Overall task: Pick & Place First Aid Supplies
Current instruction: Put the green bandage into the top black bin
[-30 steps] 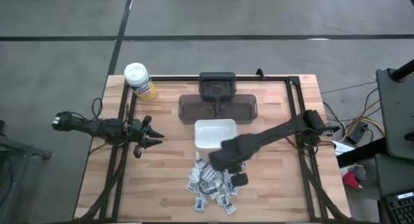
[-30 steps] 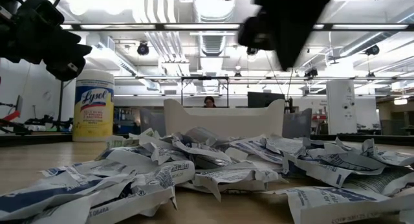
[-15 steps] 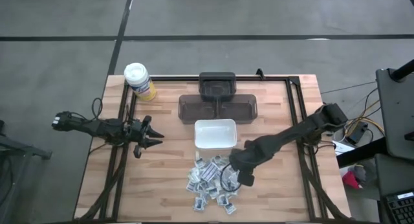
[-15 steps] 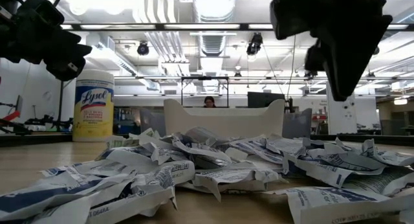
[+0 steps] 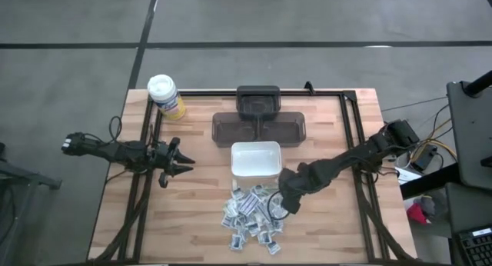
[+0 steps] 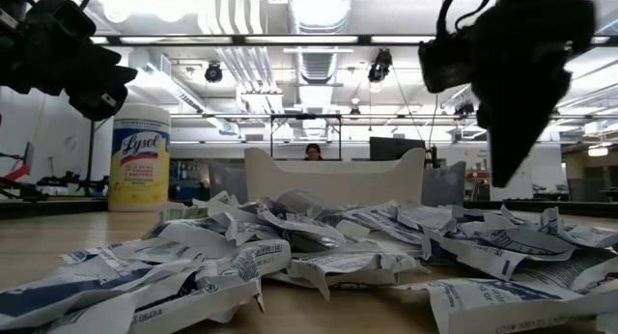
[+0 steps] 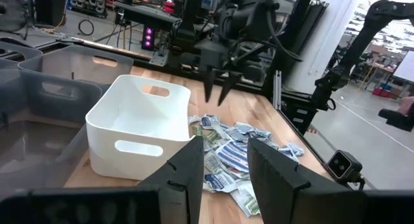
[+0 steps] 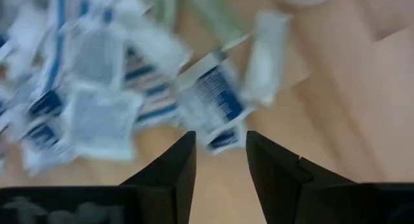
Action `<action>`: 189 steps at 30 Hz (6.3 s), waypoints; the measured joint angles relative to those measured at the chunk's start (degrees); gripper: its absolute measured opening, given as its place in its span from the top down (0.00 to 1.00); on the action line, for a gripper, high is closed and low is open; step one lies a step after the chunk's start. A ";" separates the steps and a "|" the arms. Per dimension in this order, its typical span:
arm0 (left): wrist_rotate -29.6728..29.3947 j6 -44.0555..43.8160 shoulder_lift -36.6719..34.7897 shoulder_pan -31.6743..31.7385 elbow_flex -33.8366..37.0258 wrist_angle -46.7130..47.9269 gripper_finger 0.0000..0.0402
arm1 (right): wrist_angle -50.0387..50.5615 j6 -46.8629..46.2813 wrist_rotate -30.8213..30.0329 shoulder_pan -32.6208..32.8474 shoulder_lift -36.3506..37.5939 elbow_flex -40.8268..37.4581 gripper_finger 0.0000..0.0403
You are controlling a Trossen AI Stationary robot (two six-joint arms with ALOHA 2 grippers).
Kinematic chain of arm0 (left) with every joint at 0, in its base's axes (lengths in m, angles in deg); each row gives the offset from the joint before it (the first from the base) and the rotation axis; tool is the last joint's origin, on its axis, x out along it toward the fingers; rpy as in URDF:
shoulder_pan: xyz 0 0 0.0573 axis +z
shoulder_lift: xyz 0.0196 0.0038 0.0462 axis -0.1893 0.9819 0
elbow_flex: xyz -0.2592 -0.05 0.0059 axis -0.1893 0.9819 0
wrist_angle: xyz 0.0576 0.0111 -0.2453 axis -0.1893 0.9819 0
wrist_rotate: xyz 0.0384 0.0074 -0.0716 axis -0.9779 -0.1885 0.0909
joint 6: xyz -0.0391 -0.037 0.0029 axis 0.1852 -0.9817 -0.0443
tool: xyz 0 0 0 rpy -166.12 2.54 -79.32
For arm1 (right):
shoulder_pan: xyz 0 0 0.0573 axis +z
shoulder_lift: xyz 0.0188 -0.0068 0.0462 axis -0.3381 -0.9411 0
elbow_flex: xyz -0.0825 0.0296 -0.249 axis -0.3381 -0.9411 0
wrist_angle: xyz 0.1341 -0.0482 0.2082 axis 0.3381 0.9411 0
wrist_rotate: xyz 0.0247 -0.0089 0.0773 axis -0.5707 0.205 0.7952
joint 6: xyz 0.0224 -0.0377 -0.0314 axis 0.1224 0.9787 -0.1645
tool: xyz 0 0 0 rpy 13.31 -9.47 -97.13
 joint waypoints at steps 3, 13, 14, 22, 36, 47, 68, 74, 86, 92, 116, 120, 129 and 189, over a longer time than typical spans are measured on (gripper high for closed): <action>-0.01 -0.04 0.00 0.00 0.00 0.00 0.71 | -0.18 0.64 -1.98 -1.34 0.00 -0.49 0.67; 0.00 -0.72 0.00 0.01 0.00 -0.02 0.71 | -0.42 5.33 -3.32 -3.94 -1.58 -1.12 0.66; -0.01 -0.71 -0.01 0.01 0.00 -0.01 0.71 | -0.42 5.42 -3.68 -3.94 -1.79 -1.16 0.66; 0.00 -0.68 0.00 0.01 0.00 -0.01 0.71 | -3.40 4.82 -4.88 -3.94 -4.41 -1.23 0.66; -0.02 -0.42 0.00 0.02 0.00 0.00 0.71 | -3.24 2.50 -10.49 -3.89 -5.25 -1.97 0.64; -0.01 -0.42 0.00 0.01 0.00 0.00 0.71 | -6.52 0.38 -8.41 -3.63 -5.27 -4.45 0.60; -0.02 -0.42 0.00 0.01 0.00 0.00 0.71 | 8.65 -2.79 -8.67 -3.64 -3.18 -5.48 0.58; -0.02 -0.26 0.00 0.00 0.00 0.02 0.71 | 9.41 -1.81 -8.26 -3.63 2.53 -5.53 0.58; -0.03 1.14 -0.01 0.02 0.00 0.02 0.71 | -0.28 -2.00 -2.68 -3.52 5.50 -11.77 0.59; -0.02 1.11 0.00 0.02 0.00 0.00 0.71 | -2.86 -1.63 -4.29 -3.56 4.88 -12.15 0.54; -0.02 1.27 0.00 0.00 0.00 0.02 0.71 | -4.56 -2.40 -4.70 -3.56 1.01 -13.41 0.65; -0.02 1.27 0.00 0.02 0.00 0.02 0.71 | -4.58 -2.76 -4.53 -3.56 1.51 -13.42 0.68; -0.02 1.31 0.02 0.01 0.00 0.02 0.71 | -4.38 -3.36 -4.39 -3.61 2.67 -13.64 0.80; -0.92 2.40 0.07 0.00 0.00 -0.02 0.71 | -17.67 49.66 -2.92 -47.00 19.62 6.90 0.91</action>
